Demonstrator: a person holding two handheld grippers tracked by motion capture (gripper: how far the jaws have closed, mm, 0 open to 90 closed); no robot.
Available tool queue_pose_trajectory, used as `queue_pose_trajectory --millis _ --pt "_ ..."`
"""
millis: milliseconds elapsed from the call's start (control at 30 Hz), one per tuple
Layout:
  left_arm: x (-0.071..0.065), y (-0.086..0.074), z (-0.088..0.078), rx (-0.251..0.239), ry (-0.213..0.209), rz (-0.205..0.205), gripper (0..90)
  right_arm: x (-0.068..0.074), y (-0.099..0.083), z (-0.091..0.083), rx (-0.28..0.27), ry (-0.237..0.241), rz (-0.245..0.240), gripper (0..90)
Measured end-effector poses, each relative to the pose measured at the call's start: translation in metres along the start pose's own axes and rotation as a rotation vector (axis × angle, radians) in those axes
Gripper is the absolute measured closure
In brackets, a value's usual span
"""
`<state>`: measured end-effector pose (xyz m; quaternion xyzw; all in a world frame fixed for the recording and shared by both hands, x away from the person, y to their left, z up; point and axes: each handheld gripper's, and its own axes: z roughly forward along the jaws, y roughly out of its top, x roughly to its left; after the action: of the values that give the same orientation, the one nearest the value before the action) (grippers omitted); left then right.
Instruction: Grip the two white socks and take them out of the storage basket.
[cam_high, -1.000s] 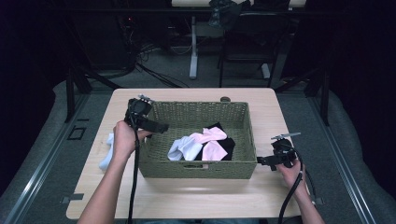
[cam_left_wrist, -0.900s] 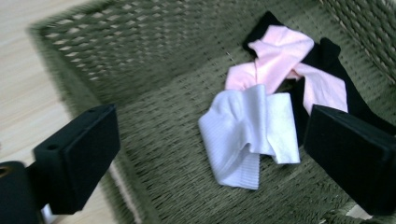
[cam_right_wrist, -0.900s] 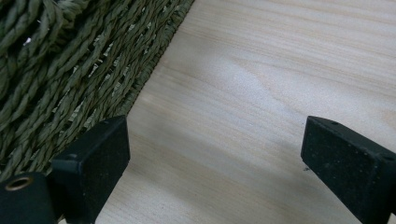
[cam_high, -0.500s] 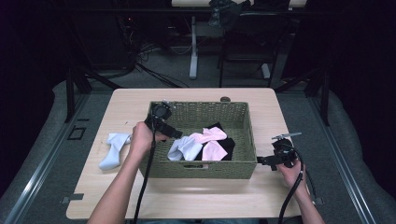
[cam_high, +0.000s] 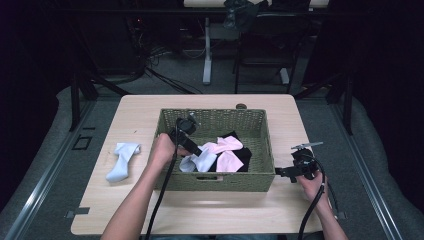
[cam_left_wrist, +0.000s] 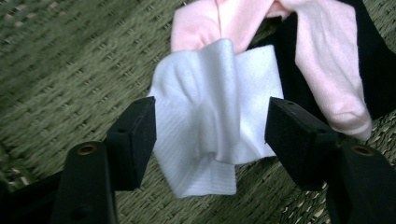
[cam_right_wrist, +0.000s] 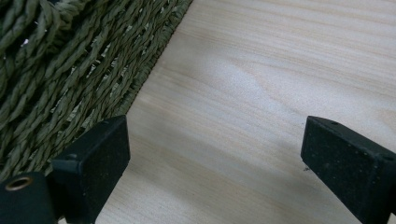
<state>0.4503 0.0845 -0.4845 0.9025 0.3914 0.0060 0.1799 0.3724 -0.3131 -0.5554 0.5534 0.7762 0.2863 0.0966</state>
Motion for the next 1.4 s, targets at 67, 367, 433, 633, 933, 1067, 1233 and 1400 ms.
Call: queue_pose_trajectory --millis 67,367,433,633,933,1067,1233,1400 --pt "0.0 0.001 0.003 0.011 -0.007 -0.001 37.7 0.0 0.0 0.0 0.0 0.004 -0.002 7.6" --pt "0.001 0.003 0.016 0.096 -0.04 -0.015 47.3 0.0 0.0 0.0 0.001 0.003 -0.002 7.6" --pt "0.003 0.002 0.018 0.113 -0.052 -0.019 51.1 -0.001 0.0 0.0 0.0 0.003 -0.001 7.7" --pt "0.003 0.0 0.018 0.116 -0.048 -0.015 80.5 -0.001 0.0 0.0 0.0 0.004 -0.001 7.7" --pt "0.002 -0.003 -0.008 0.029 -0.016 0.001 84.6 -0.001 0.0 0.0 -0.003 0.004 0.002 7.7" --pt "0.002 -0.005 -0.026 -0.002 -0.002 0.007 84.7 -0.001 0.0 0.0 -0.002 0.002 0.002 7.7" --pt "0.002 -0.005 -0.047 -0.039 0.017 0.014 84.7 -0.001 0.0 0.0 -0.002 0.002 0.003 7.7" --pt "0.003 -0.003 -0.064 -0.052 0.037 0.025 84.7 -0.001 0.0 0.0 -0.002 0.001 0.004 7.7"
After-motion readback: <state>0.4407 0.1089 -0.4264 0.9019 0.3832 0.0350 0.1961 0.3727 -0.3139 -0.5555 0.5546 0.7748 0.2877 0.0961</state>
